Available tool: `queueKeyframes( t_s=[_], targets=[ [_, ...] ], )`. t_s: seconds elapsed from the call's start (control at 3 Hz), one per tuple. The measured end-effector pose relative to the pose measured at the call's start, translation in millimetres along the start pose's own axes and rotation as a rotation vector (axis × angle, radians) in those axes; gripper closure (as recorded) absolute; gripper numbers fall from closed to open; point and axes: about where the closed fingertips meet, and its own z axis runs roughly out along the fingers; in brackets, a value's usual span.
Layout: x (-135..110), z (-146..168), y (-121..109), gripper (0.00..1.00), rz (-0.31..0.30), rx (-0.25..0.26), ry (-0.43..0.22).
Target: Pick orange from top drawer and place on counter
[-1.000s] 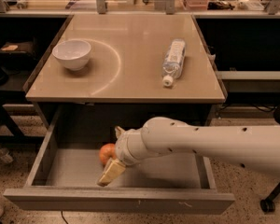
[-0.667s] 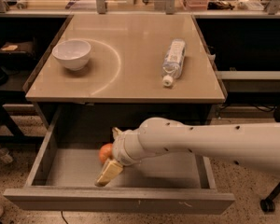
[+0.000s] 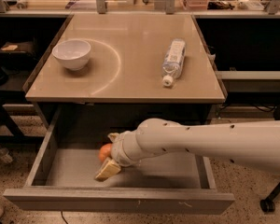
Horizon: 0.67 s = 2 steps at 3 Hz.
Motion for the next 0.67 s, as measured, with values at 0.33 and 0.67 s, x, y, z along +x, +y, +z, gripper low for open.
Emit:
queueKeyframes(
  t_s=[0.33,0.67],
  targets=[
    [0.0,0.0,0.0,0.42,0.0,0.0,0.0],
    [0.0,0.0,0.0,0.64,0.0,0.0,0.0]
  ],
)
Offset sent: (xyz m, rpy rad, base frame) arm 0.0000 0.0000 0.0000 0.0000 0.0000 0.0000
